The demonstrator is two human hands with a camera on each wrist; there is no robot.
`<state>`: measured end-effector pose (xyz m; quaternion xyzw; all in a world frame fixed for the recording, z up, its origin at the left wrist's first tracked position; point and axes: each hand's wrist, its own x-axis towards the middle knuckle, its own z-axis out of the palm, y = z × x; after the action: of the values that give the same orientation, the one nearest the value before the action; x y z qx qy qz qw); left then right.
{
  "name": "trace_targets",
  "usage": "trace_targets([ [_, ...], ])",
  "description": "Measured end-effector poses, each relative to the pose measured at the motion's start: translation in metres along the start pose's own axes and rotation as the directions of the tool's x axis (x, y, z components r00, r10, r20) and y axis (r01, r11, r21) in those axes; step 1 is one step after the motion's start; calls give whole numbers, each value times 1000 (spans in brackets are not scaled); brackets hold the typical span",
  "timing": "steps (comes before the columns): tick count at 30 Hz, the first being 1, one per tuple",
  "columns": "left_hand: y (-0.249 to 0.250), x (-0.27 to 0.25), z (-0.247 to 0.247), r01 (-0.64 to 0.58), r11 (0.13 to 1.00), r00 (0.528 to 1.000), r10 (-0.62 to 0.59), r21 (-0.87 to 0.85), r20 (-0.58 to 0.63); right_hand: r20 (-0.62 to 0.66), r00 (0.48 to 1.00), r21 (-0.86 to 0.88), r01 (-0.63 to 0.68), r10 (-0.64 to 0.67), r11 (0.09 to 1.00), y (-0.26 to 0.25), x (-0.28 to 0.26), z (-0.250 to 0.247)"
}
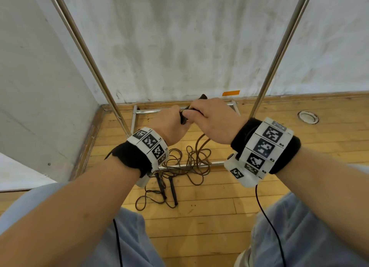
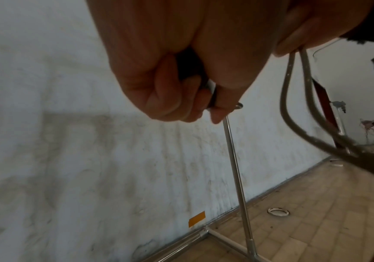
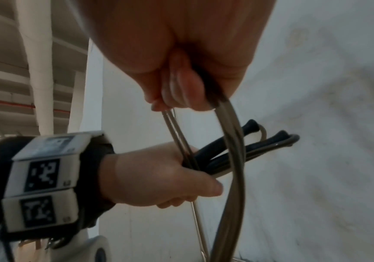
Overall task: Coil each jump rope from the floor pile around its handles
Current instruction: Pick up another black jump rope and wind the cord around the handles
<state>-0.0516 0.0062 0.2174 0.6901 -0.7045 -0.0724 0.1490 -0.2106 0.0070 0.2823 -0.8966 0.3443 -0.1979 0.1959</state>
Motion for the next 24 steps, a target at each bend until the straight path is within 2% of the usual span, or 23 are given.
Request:
trace_targets([
  [4,-2,-3,-4,109,994,994,-109,-8,-9,-22,1000,-18,-21,21,1000,3,-2,-5],
  [9,2,-9,-5,109,990,994,-110,89,10,-92,989,-45,-123,119,991,14,1,-15],
  [13,5,-15,-9,66,990,991,-80,123,109,-54,984,1,-170,170,985,31,7,-22],
  [16,10,-22,-13,-93,995,987,90,20,134,-102,972,-2,-214,212,977,44,12,-25],
  [18,15,-26,-20,-161,984,979,169,-74,112,-114,955,78,-265,273,961,54,15,-27],
  [21,22,-28,-34,-190,958,977,205,-215,51,-18,934,230,-344,358,910,63,18,-29],
  [24,27,-28,-46,-163,918,986,164,-362,-29,86,919,417,-384,385,824,65,19,-26],
])
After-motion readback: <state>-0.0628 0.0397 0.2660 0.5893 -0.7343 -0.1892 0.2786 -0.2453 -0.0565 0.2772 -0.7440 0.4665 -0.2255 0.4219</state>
